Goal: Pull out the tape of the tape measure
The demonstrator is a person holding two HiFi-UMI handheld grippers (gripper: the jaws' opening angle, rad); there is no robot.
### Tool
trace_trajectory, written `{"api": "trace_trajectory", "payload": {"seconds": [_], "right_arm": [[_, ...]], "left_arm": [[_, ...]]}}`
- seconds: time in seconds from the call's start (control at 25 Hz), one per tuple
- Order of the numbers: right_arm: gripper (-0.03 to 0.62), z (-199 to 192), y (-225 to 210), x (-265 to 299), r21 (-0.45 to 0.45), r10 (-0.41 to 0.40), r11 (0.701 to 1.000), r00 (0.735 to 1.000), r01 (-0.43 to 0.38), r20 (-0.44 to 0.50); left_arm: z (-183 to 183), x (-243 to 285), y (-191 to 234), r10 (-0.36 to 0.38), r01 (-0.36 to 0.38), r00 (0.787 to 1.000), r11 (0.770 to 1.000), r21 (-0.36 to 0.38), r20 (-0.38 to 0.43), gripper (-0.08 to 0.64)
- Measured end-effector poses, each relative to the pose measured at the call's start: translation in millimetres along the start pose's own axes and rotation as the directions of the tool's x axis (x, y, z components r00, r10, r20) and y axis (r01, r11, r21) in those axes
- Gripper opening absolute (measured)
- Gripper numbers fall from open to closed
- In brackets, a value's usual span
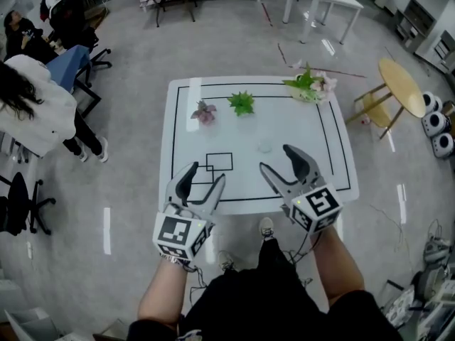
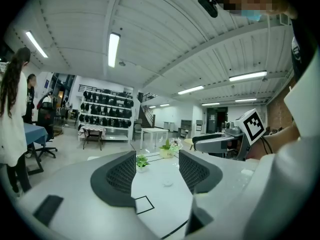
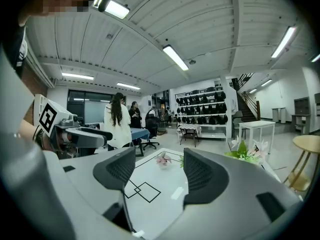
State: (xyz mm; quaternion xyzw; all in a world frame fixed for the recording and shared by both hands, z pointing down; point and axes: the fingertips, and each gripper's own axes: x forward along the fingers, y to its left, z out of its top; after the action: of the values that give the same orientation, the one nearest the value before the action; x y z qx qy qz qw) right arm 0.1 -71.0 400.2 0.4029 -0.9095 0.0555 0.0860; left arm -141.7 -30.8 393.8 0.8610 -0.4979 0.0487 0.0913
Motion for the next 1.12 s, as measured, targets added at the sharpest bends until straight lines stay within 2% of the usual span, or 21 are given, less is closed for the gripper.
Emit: {"api": "trace_trajectory", "payload": {"seconds": [0.32, 0.6, 0.84, 1.12], "right_arm": [[0.291, -3, -58, 25, -0.017, 0.104, 0.994, 0.994, -0.105, -0.046], [0.293, -25, -100, 50, -0.024, 0.206, 0.978, 0.973, -0.209, -0.102], [0.302, -50, -113, 71, -0.039, 0.302, 0.95, 0.942, -0.311, -0.143], [0.307, -77, -114, 81, -0.039, 0.41, 0.904, 0.89, -0.425, -0.198]], "left_arm": [[6, 58, -5, 0.075, -0.075, 0.997, 0.997, -0.025, -0.023, 0.253], [9, 99, -3, 0.142, -0.142, 0.99, 0.99, -0.025, -0.013, 0.253], [4, 122, 1, 0.201, -0.202, 0.979, 0.978, -0.049, -0.033, 0.253], [-3, 136, -4, 0.268, -0.272, 0.962, 0.96, -0.067, -0.056, 0.253]]}}
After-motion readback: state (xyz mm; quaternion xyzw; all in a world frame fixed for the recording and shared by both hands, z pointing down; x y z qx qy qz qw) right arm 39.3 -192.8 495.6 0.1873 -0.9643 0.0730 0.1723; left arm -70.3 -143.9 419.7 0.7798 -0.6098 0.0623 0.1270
